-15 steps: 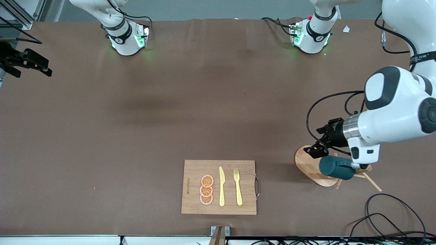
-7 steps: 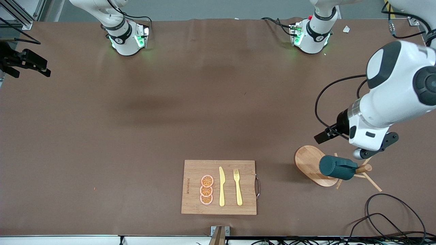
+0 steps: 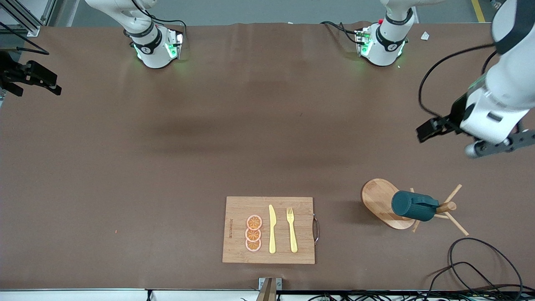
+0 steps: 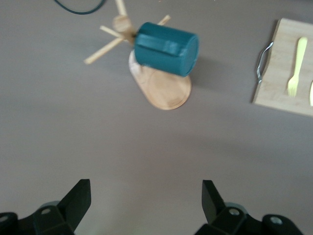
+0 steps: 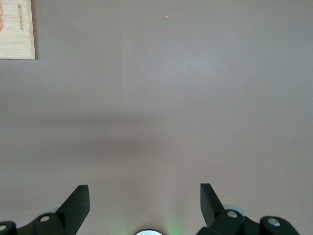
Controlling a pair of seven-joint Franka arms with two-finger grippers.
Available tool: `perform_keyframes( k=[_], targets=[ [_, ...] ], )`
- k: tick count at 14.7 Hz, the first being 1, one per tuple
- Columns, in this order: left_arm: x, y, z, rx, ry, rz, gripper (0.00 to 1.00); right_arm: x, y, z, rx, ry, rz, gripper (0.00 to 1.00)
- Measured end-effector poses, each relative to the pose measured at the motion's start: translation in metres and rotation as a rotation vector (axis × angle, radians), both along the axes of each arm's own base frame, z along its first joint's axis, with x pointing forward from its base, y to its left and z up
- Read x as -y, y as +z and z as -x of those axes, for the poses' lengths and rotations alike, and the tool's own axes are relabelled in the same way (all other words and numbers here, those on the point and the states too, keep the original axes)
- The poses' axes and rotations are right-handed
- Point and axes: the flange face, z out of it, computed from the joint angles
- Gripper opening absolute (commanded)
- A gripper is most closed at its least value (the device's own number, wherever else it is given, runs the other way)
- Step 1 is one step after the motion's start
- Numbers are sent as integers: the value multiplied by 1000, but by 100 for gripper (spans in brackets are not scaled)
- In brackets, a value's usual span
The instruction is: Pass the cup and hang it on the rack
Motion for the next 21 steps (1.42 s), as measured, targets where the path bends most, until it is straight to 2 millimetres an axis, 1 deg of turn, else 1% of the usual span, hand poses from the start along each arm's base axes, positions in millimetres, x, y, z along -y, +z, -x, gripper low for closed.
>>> perform_keyframes(
  k=[2, 3, 5, 6, 8, 11, 16, 21],
  targets=[
    [-22, 23, 18, -5, -44, -18, 100, 2, 1, -1, 10, -3, 0, 100],
    [-31, 32, 26, -9, -67, -25, 100, 3, 1, -1, 11, -5, 0, 100],
    [-42, 43, 42, -11, -106, -33, 100, 4, 1, -1, 11, -8, 0, 100],
    [-45, 44, 49, -16, -124, -31, 100, 4, 1, -1, 12, -8, 0, 100],
    [-53, 41, 59, -32, -135, 3, 100, 4, 1, -1, 12, -8, 0, 100],
    [-62, 34, 66, -41, -135, 31, 100, 4, 1, -1, 12, -8, 0, 100],
    [-56, 28, 79, -43, -143, 33, 100, 6, 1, -2, 21, -12, 1, 100],
    [-55, 30, 78, -11, -145, 32, 100, 12, 1, -3, 27, -23, 1, 100]
  ],
)
